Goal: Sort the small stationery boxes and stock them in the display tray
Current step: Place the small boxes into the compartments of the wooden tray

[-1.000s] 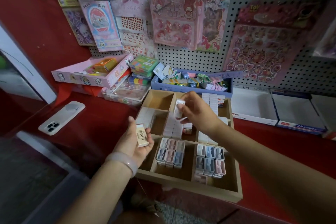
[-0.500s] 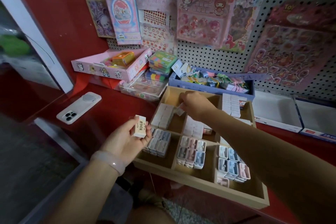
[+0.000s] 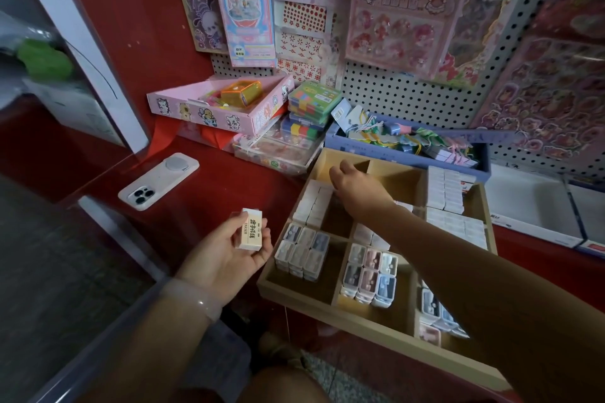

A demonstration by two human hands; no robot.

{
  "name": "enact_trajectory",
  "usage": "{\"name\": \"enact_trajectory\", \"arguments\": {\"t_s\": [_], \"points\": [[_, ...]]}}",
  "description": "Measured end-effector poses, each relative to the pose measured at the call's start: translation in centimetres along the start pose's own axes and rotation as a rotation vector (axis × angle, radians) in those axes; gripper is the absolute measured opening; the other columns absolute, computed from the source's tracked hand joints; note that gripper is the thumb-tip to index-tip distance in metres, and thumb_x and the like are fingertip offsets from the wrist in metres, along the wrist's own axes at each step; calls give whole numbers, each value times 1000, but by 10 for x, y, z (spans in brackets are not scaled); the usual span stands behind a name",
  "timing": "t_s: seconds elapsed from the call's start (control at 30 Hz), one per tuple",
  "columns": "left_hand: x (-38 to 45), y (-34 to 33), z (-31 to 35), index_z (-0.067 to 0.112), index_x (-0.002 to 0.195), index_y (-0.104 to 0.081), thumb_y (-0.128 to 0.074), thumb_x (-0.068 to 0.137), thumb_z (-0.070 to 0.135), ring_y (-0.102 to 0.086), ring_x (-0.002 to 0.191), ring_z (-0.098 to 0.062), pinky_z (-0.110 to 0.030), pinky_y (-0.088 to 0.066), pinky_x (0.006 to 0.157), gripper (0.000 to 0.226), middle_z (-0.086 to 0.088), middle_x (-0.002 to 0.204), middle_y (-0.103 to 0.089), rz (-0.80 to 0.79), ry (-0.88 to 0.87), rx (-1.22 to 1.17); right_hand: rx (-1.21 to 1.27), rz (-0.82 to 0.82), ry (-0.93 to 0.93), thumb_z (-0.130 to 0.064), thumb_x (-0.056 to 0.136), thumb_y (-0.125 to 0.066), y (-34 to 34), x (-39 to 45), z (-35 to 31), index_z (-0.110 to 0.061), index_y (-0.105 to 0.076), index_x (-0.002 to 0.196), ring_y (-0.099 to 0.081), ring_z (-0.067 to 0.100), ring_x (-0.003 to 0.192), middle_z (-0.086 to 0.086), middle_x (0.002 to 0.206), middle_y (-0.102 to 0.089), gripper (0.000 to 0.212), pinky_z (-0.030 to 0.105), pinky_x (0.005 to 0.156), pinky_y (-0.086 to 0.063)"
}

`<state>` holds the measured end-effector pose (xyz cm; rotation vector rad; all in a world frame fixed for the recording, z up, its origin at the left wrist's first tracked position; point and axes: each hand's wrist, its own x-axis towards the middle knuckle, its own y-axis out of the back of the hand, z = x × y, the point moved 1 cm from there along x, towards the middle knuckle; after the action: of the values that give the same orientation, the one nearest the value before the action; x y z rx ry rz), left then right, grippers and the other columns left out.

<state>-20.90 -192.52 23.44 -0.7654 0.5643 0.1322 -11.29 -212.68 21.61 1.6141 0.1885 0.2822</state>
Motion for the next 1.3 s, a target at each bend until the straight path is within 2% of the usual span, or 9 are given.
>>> {"name": "enact_trajectory", "arguments": {"t_s": [0.17,0.27,0.37,0.5,0.67,0.87,0.97,1.07,1.3], "points": [[-6,-11,-4,1,105,-54,-44,97,12,-62,82,-26,-36,-56,65,17,-18,91,-62,-12,-4,-29,100,54,-15,-17,93,-51,20,-8,-4,-5,-49,115,-53,33,103,14,116,-44,25,39,78,-46],[-8,-22,-9,-4,100,-56,-43,97,8,-71,69,-27,-36,-59,65,18,-20,82,-68,-71,-15,-31,407,87,185,-21,95,-51,40,-23,-22,-4,-59,114,-56,22,95,12,111,-54,27,29,84,-43],[-10,-35,-19,-5,101,-57,-43,96,7,-72,73,-21,-33,-58,69,19,-17,82,-72,-158,-37,32,632,-43,372,-21,94,-54,53,-44,-36,-1,-65,110,-56,15,91,11,102,-65,27,22,79,-42],[-9,-51,-34,-6,103,-58,-45,95,5,-72,80,-20,-33,-58,72,19,-16,91,-72,-186,-54,47,842,-172,167,-20,87,-66,63,-56,-21,-5,-63,102,-57,10,81,4,93,-63,21,22,73,-45],[-7,-64,-47,2,93,-53,-44,96,6,-72,70,-27,-36,-60,59,11,-18,77,-71,-153,2,24,1199,-49,-117,-8,88,-60,84,-82,33,-8,-49,88,-56,20,75,14,85,-61,12,18,57,-49],[-12,-85,-67,10,86,-54,-39,100,20,-62,73,-17,-24,-51,55,23,-7,98,-70,-184,49,195,402,102,-292,-22,92,-57,95,-130,122,-12,-54,108,-57,14,70,3,87,-62,19,14,54,-41],[-15,-102,-84,11,105,-49,-37,101,25,-52,55,-10,-16,-41,45,19,-5,104,-68,-225,81,253,281,-36,-285,-25,93,-56,92,-156,138,-14,-56,112,-57,14,77,2,89,-63,23,21,61,-41],[-18,-111,-98,15,100,-47,-37,101,25,-46,46,-8,-14,-36,40,14,-5,97,-71,-250,103,283,258,-110,-267,-24,92,-57,75,-176,136,-15,-56,110,-57,15,80,-1,89,-61,20,25,69,-44],[-27,-106,-101,18,89,-43,-41,100,24,-42,44,-7,-15,-35,39,13,-7,106,-72,-285,74,271,241,99,-248,-28,91,-57,29,-193,121,-14,-55,95,-60,23,86,0,96,-61,15,33,68,-46]]}}
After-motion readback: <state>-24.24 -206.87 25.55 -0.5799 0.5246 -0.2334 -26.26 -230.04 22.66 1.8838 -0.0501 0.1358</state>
